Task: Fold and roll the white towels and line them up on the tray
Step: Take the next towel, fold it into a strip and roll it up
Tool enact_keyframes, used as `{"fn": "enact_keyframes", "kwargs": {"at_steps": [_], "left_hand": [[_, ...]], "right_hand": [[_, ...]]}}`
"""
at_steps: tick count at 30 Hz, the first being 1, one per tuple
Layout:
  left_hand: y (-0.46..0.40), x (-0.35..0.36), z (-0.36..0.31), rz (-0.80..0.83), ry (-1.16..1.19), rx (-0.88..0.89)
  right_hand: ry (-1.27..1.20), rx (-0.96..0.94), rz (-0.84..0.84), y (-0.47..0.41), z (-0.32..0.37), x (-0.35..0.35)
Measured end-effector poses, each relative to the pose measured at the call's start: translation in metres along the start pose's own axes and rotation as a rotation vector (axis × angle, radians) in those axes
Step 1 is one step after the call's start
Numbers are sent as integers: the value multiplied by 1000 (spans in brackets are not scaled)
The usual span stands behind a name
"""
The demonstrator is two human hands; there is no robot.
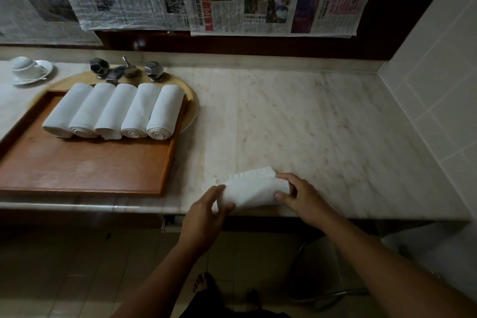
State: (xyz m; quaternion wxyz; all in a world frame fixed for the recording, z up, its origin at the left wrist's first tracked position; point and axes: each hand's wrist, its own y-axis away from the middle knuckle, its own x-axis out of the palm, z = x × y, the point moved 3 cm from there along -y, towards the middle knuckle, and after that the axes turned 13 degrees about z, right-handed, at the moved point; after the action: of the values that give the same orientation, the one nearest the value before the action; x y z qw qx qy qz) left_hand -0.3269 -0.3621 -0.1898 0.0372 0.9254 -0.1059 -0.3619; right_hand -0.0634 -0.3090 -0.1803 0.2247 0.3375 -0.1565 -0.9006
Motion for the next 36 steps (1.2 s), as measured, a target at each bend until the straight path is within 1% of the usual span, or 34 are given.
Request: {"fn": "enact_keyframes", "kwargs": {"at_steps": [3, 5, 7, 9, 11, 13, 14, 16, 18, 21, 23, 26, 29, 32, 36], "left_hand": [[-11, -4, 5, 36, 120, -114], [-21, -10, 7, 41, 109, -162], [-31, -15, 5, 39, 39, -215], [-36, -19, -2, 6, -66, -307], [-39, -24, -8, -7, -202, -409], [-41, -24, -7, 56, -236, -513], [-42, -24, -6, 99, -175, -559], [-45, -24, -5, 153, 86, -621], [-46, -26, -7, 141, 354, -661], [-43, -27, -8, 139, 577, -703], [-42, -29, -7, 136, 664, -720], [-40, -28, -7, 186, 782, -720], [-38, -28, -9, 237, 882, -704], [-40, -41, -16, 237, 919, -650], [-49, -75, -21, 181, 945, -561]], "right_hand": [[4, 42, 46, -14, 15, -11], [39, 159, 62, -24, 26, -16], [113, 264, 56, -37, 33, -21], [148, 332, 64, -46, 36, -24], [89, 405, 76, -48, 37, -24], [27, 444, 55, -48, 37, -25], [-6, 449, 54, -49, 37, -25], [-80, 457, 75, -47, 40, -24], [-198, 437, 66, -44, 41, -25], [-438, 400, 39, -33, 39, -26], [-553, 408, 33, -27, 36, -22], [-676, 452, 30, -24, 31, -16], [-796, 476, 87, -21, 34, -16], [-833, 480, 154, -18, 44, -21], [-879, 394, 227, -31, 68, -33]]}}
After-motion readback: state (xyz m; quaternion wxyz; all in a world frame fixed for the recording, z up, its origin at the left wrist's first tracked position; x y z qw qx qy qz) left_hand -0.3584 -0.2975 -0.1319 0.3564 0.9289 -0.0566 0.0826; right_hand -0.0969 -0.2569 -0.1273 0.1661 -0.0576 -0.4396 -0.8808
